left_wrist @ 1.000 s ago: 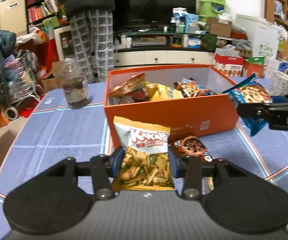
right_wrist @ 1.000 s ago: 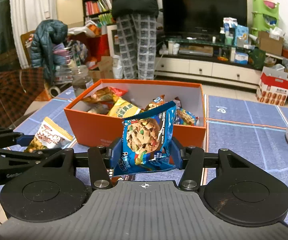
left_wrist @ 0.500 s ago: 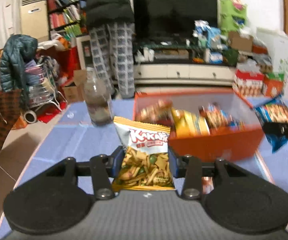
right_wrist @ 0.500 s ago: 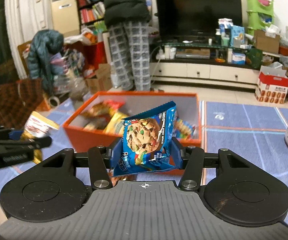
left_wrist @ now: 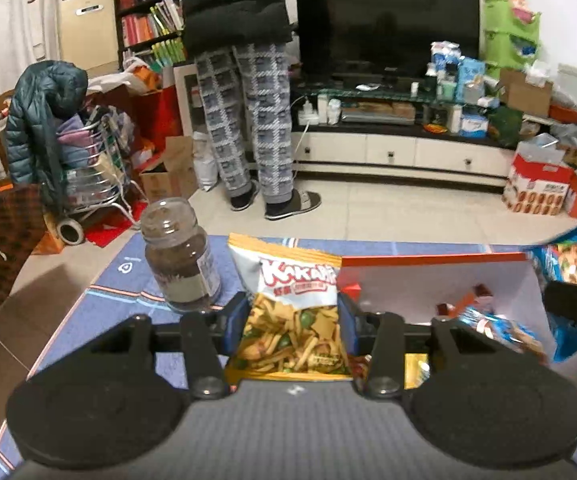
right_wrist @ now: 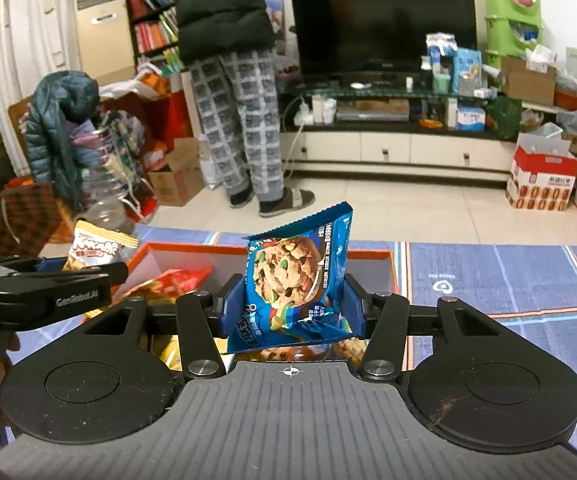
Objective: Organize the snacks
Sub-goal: 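Carry both packets over the orange box and release them inside, then move both open grippers back to the last two snacks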
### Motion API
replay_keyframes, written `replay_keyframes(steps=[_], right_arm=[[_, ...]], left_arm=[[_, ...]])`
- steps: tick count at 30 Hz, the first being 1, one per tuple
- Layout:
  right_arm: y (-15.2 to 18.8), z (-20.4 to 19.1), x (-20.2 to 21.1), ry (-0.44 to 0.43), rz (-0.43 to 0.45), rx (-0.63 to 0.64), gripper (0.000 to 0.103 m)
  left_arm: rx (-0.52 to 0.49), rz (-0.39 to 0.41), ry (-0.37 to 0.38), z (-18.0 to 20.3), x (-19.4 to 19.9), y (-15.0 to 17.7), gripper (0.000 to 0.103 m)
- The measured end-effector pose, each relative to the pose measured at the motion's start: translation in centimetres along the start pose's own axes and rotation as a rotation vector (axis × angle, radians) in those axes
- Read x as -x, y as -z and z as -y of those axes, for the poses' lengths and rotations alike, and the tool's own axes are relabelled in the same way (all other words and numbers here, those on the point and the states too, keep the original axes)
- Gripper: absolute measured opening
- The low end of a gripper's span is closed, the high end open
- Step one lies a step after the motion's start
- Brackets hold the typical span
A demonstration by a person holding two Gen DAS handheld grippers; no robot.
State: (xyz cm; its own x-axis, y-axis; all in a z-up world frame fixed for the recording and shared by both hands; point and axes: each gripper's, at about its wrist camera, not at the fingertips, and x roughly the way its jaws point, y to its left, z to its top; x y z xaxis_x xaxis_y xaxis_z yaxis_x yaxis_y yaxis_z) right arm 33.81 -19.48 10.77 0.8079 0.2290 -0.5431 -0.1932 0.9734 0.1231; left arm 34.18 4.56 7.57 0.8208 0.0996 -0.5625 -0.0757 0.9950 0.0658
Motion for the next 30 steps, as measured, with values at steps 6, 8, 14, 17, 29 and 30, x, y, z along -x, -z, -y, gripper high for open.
replay_keyframes(steps=[6,8,14,17,29,30], right_arm=[[2.8,0.6,3.0,0.027,0.019,-0.04,0.075],[6.2,-0.1,5.7,0.036,0.011,-0.048,0.077],[15.8,-3.2,10.0,0.024,-0.096,-0.129,0.076],[18.0,-5.5,10.4,0.047,-0.116,-0.118,0.08],[20.5,-9.8,5.0,0.185,-0.197,-0.073,0.05],[20.5,-9.4,5.1,0.185,-0.197,-0.075,0.046]], left_arm=[[0.053,0.083,-0.008,-2.3,3.6,2.1,0.102],[0.063,0.096,-0.006,-3.4,5.7,3.9,0.102],[0.127,-0.005,0.009,-6.7,10.0,11.0,0.102],[0.154,-0.053,0.017,-8.4,11.0,13.8,0.102],[0.202,-0.093,0.04,-12.7,10.9,14.9,0.102],[0.206,-0.095,0.048,-12.5,10.8,14.7,0.102]])
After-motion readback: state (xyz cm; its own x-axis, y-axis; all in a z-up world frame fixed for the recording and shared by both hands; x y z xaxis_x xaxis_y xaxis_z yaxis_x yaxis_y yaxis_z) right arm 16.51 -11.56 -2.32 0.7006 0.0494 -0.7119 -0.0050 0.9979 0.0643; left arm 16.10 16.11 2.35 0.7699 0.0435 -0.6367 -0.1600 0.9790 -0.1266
